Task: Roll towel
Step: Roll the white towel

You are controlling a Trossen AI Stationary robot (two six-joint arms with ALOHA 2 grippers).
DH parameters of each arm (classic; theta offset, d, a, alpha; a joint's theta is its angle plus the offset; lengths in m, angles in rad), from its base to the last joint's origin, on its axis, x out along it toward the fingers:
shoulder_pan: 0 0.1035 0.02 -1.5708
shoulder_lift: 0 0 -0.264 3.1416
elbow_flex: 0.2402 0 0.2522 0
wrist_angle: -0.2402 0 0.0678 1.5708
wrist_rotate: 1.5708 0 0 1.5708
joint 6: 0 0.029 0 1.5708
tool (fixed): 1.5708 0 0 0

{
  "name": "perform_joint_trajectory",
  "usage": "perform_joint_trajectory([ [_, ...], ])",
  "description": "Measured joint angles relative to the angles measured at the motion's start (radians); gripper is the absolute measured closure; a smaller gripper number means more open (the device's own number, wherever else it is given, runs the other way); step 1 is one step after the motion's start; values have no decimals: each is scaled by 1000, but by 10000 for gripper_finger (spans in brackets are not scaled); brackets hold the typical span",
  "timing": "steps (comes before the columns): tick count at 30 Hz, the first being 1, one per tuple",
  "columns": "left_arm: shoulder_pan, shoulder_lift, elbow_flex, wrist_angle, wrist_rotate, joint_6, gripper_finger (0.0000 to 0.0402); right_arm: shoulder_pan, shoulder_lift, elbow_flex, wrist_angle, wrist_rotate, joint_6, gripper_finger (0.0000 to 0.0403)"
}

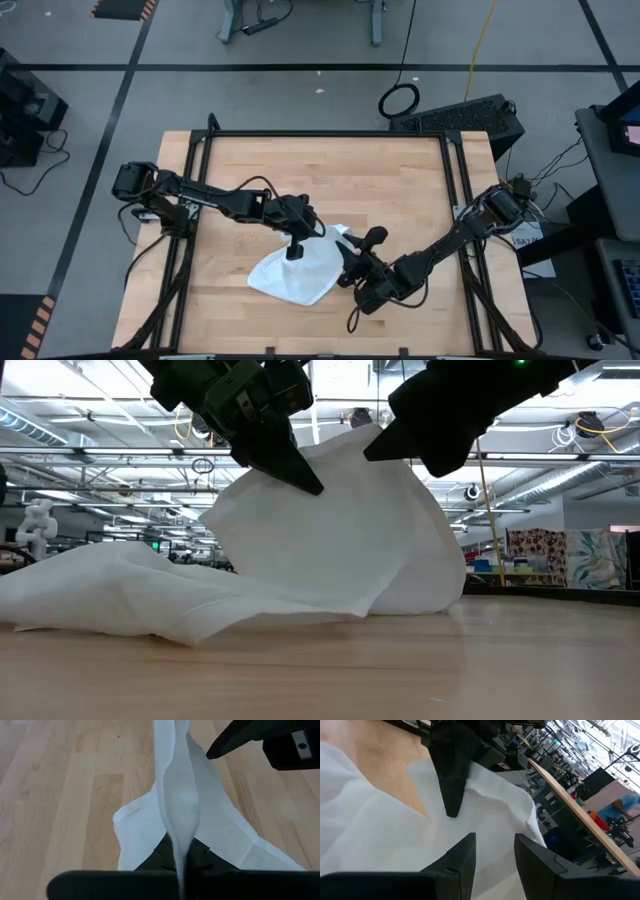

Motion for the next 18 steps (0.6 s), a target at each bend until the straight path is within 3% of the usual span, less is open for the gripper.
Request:
perform_joint_trajectory([
  [10, 0, 0, 0, -1, 0, 18, 400, 53, -3, 0, -33, 9, 74, 278],
  [18, 0, 0, 0, -1, 10, 19, 400, 54, -3, 0, -187, 3, 211, 278],
])
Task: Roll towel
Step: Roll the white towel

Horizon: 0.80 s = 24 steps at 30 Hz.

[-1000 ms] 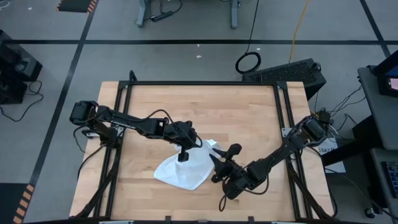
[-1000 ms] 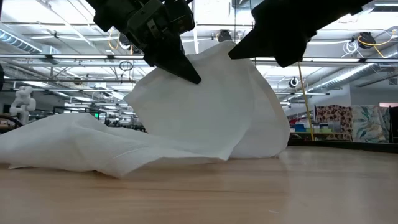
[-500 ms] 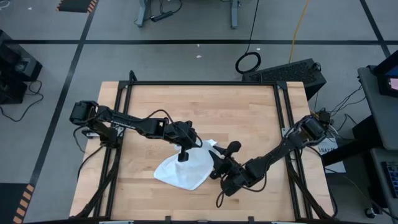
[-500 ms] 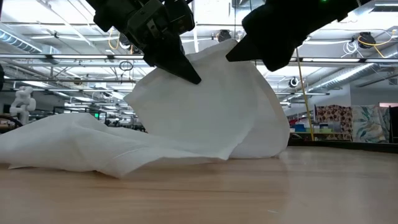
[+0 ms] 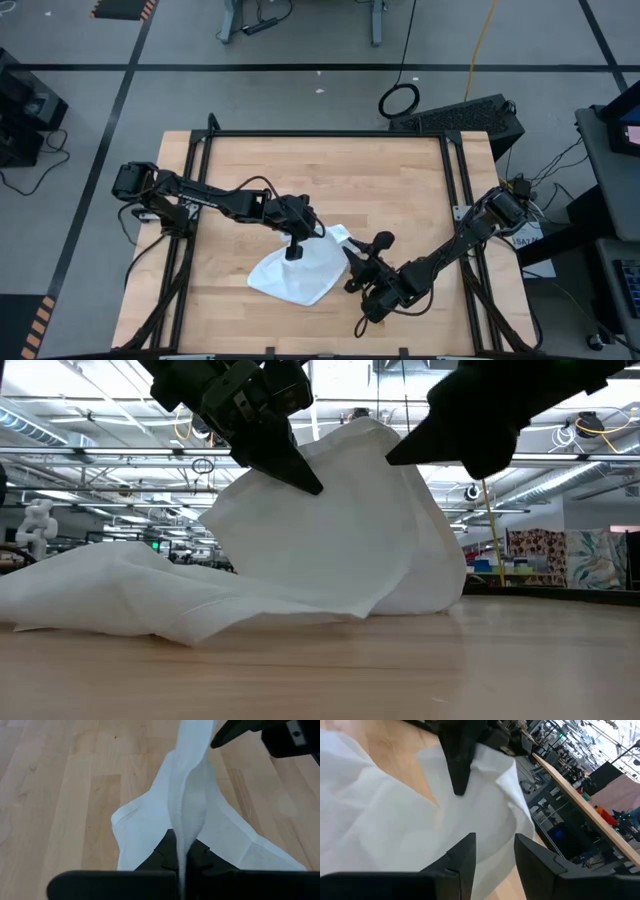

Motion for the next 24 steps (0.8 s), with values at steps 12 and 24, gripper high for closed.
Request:
perform_joint_trajectory([
  [12, 0, 0, 0, 0, 0, 0, 400, -9, -10, 0, -78, -105, 55, 277],
  [24, 0, 0, 0, 1, 1, -1, 400, -30, -42, 0, 29, -77, -49, 277],
])
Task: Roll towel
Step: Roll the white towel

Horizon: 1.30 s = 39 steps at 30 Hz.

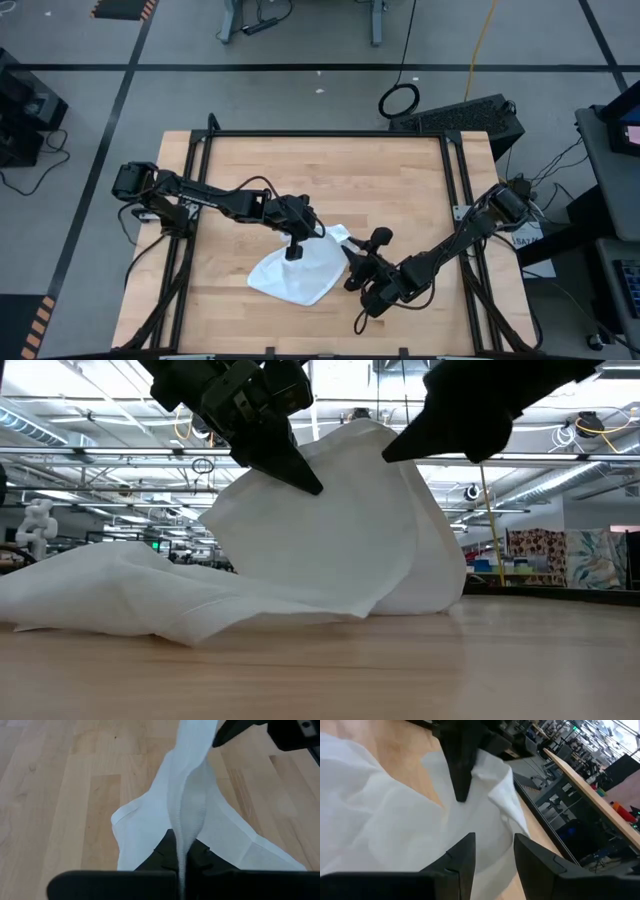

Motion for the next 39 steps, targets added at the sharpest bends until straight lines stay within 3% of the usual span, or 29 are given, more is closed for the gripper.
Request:
perform_joint_trajectory([
  [7, 0, 0, 0, 0, 11, 0, 400, -42, 0, 0, 33, -51, -53, 286],
  [15, 0, 0, 0, 0, 14, 7, 400, -40, 0, 0, 194, -55, -243, 394],
  [25, -29, 0, 0, 11, 12, 55, 362, -40, 0, 0, 217, -49, -281, 400],
  [39, -84, 0, 0, 96, -119, 107, 328, -36, -20, 0, 278, -16, -323, 402],
])
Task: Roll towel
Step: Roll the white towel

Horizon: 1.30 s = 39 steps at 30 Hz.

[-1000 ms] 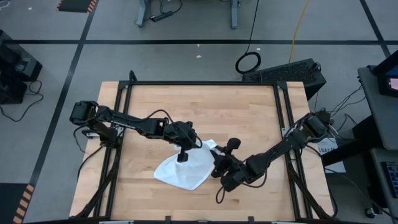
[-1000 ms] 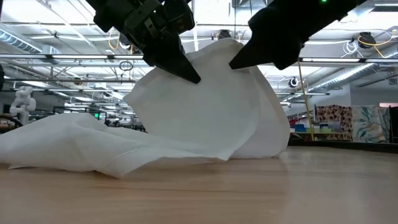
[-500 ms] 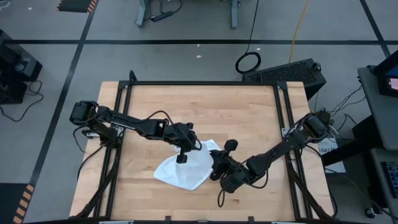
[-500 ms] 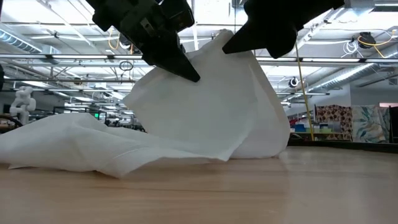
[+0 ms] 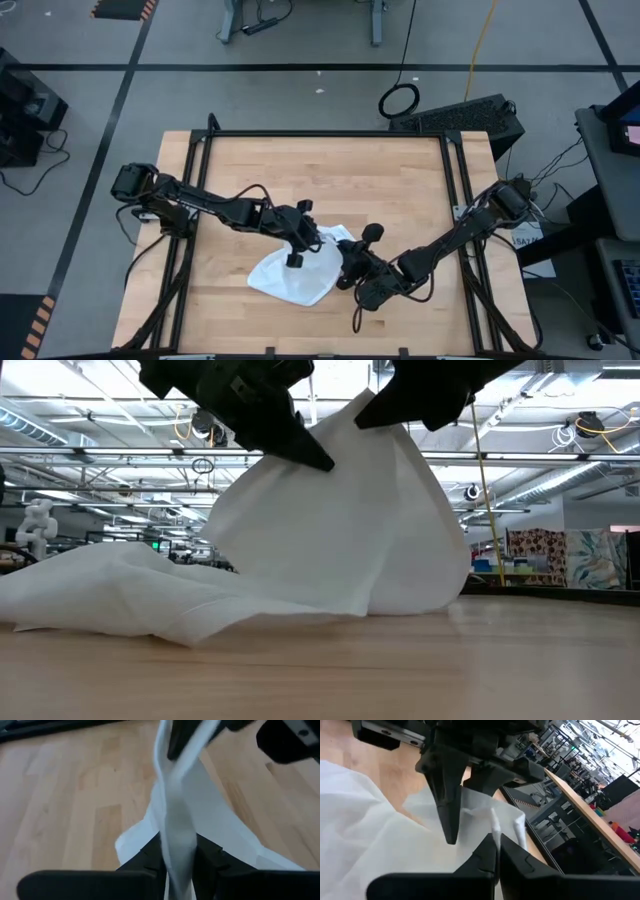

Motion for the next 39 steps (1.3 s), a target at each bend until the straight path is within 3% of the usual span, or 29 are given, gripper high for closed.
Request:
perform_joint_trajectory([
  [18, -29, 0, 0, 99, -43, 138, 330, 7, -57, 0, 3, 17, 60, 403],
  [24, -37, 0, 0, 89, -54, 188, 386, 7, -58, 0, -5, -20, 82, 401],
  [34, -23, 0, 0, 48, 39, 163, 398, 48, -82, 0, -190, -123, 251, 349],
  [39, -3, 0, 0, 27, 61, 137, 398, 93, -97, 0, -198, -138, 196, 333],
])
